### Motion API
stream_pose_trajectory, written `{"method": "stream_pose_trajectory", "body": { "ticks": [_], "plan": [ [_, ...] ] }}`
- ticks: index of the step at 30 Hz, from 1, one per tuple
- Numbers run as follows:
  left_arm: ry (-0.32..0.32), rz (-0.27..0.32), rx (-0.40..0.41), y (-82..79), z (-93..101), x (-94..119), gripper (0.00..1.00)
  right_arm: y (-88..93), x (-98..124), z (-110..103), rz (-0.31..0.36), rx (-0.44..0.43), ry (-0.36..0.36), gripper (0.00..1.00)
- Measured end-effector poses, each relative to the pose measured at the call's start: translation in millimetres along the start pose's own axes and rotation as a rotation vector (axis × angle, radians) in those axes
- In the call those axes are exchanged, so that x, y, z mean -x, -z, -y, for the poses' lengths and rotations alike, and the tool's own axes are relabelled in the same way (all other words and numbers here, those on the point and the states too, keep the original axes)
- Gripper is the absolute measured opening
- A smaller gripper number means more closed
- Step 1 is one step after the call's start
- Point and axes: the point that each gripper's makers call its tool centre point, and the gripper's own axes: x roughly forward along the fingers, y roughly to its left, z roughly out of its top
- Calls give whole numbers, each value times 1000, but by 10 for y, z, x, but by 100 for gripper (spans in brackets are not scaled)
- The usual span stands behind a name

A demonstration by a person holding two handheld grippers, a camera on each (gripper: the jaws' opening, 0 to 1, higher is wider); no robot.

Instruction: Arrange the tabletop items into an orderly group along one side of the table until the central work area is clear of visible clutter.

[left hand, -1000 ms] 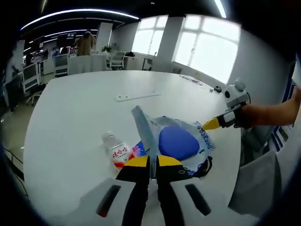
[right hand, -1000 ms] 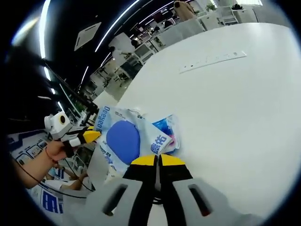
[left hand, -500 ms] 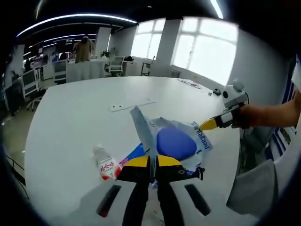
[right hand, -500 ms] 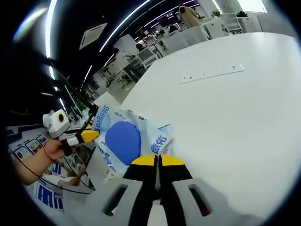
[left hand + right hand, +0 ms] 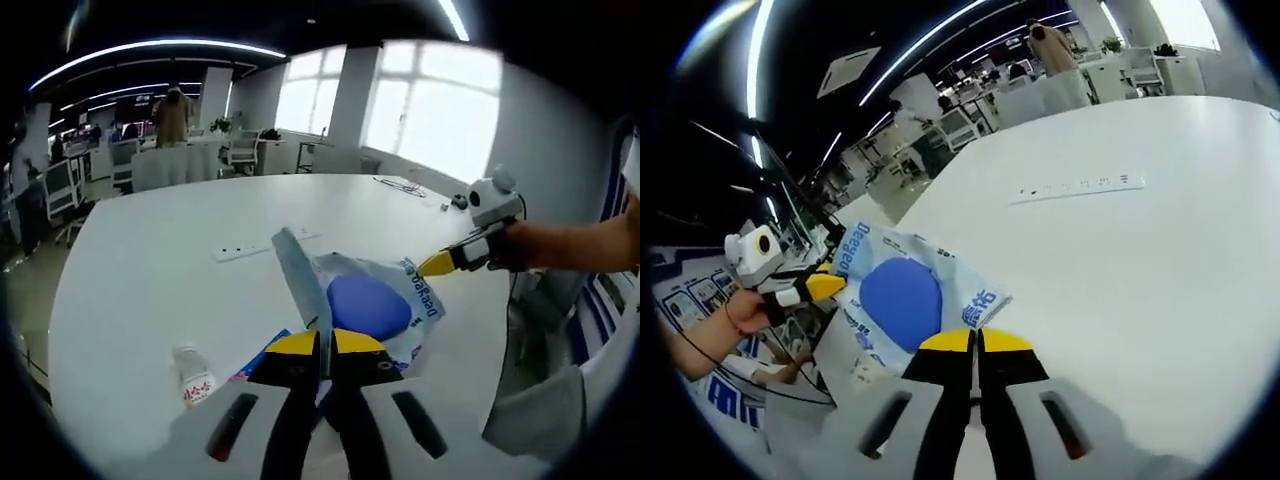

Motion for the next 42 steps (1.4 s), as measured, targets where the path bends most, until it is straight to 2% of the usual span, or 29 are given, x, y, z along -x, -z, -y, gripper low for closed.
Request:
{"method": "stream_pose_trajectory", "body": {
  "ticks": [9,17,31,42],
  "plan": [
    [5,26,11,-154,221,-210,0,-145,225,207,24,17,15,0],
    [12,34,19,-217,355,-408,0,-166,344,409,28,18,28,0],
    [11,31,66,-232,490,-822,0,-300,416,778,26,31,61,0],
    [7,13,99,-121,479,-1151,0,-272,350,1082,1,28,88,0]
  ]
}}
